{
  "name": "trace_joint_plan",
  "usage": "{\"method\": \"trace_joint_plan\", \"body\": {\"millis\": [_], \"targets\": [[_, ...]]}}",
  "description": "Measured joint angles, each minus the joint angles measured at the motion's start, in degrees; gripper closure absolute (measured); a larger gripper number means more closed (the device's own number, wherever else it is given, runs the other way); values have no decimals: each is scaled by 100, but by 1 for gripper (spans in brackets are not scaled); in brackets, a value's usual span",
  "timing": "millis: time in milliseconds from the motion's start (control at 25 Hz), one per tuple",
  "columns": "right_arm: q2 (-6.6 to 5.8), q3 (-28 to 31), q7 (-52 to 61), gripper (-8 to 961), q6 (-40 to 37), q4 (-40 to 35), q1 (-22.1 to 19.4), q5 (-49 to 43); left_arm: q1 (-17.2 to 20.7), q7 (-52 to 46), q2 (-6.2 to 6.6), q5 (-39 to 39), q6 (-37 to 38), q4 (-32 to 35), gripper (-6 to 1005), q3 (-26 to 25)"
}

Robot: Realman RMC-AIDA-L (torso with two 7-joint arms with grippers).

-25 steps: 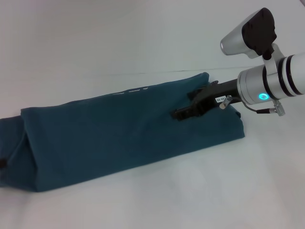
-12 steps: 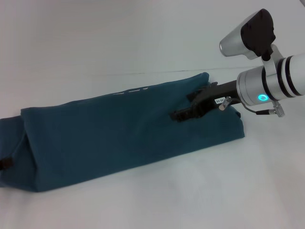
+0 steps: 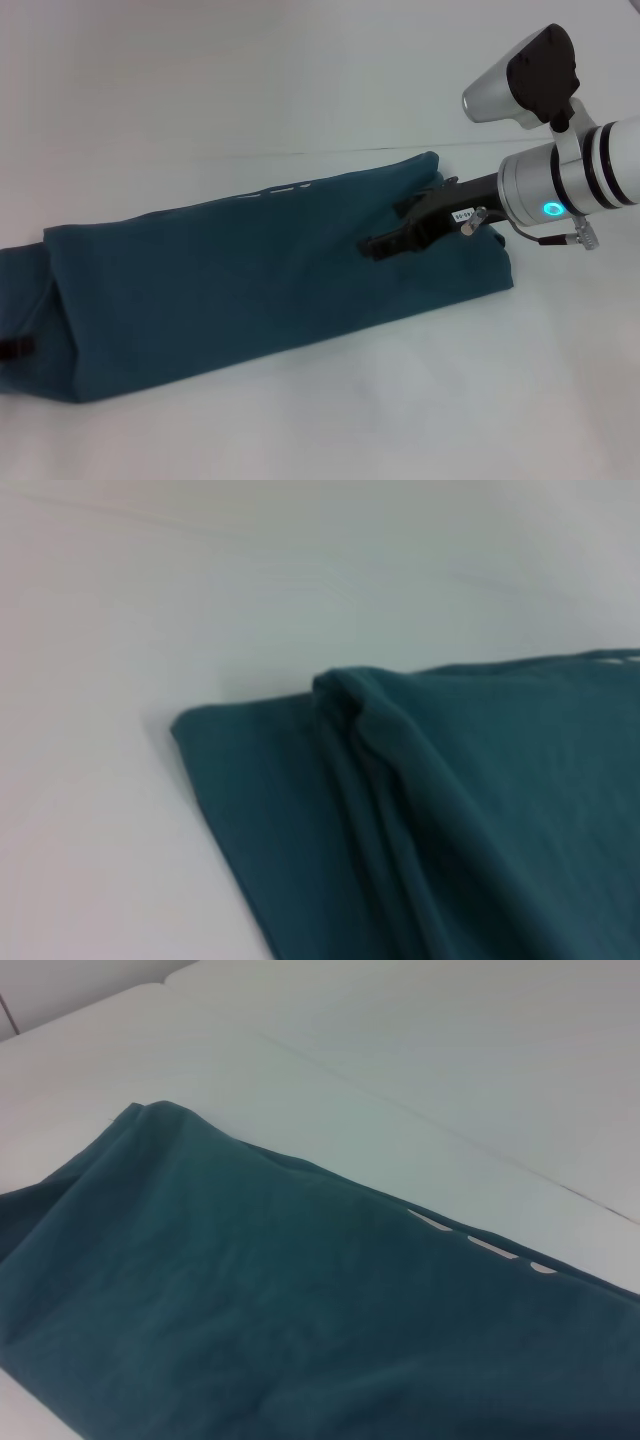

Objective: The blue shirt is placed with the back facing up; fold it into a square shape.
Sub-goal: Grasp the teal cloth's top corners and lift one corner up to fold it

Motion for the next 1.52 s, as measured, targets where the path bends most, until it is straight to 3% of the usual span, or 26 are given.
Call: {"method": "trace_joint_plan", "body": {"millis": [80,480,800,1160,1520], "targets": [[0,0,3,26,0,0,0,0,-3,-15,1,-5,-5,30,344,-14],[0,-18,13,26,24,9,47,0,-77,-139,-5,156,-115,10,189,163],[0,-56,55,26,137,9,46,0,-161,-188,-23,248,-154,1,258,650],[0,-85,77,26,273,9,50,-6,-342,-303,37,312,-140,-139,335,693],[0,-88,77,25,283,8,53,-9,-359,-312,44,324,-137,-157,736,698]]}}
